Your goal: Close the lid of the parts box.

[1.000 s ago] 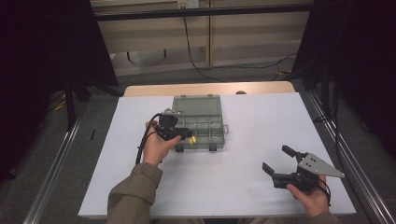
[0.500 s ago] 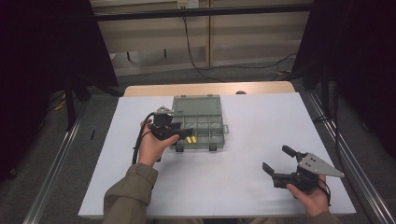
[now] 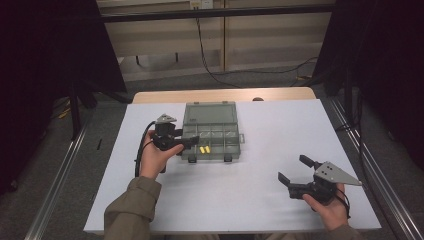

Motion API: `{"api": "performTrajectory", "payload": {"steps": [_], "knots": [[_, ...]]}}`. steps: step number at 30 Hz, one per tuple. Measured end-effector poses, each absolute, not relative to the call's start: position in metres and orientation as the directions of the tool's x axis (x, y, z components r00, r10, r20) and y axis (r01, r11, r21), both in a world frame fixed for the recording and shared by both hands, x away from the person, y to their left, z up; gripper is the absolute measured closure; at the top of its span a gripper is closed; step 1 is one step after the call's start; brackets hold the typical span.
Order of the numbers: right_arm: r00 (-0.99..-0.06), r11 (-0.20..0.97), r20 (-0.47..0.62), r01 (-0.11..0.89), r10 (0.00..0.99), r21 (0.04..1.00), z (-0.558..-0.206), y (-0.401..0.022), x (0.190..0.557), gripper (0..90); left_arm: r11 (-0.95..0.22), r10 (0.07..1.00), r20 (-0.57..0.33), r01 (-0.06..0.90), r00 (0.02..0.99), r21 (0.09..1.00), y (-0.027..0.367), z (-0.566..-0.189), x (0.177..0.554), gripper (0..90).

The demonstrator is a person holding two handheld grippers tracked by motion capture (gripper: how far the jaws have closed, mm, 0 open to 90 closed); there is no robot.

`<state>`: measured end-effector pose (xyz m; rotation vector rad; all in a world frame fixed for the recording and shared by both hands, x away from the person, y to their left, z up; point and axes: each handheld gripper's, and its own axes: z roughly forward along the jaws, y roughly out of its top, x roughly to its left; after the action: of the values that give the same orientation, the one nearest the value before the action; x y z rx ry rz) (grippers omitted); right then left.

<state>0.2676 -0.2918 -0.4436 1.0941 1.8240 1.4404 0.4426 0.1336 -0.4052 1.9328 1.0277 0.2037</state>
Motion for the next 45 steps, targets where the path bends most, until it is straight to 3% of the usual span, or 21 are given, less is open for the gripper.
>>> {"api": "performTrajectory", "payload": {"steps": [27,33,36,38,45], "knots": [[-0.405,0.114,0.072,0.416,0.911,0.902,-0.452,-0.256,0.342,7.5,-0.136,0.799,-0.272,0.602,0.536,0.787,0.173,-0.419,0.471,20.8],[-0.393,0.114,0.071,0.429,0.917,0.896,-0.448,-0.246,0.358,8.1,-0.124,0.803,-0.275,0.6,0.528,0.79,0.177,-0.424,0.479,28.9],[-0.394,0.114,0.073,0.43,0.916,0.896,-0.447,-0.241,0.366,15.5,-0.116,0.807,-0.279,0.604,0.52,0.789,0.178,-0.425,0.483,34.1],[-0.392,0.123,0.07,0.445,0.917,0.887,-0.448,-0.237,0.373,15.5,-0.12,0.813,-0.274,0.607,0.515,0.785,0.177,-0.426,0.485,38.2],[-0.334,0.107,0.082,0.511,0.939,0.853,-0.449,-0.223,0.393,28.8,-0.116,0.823,-0.271,0.615,0.499,0.78,0.174,-0.433,0.492,58.7]]}}
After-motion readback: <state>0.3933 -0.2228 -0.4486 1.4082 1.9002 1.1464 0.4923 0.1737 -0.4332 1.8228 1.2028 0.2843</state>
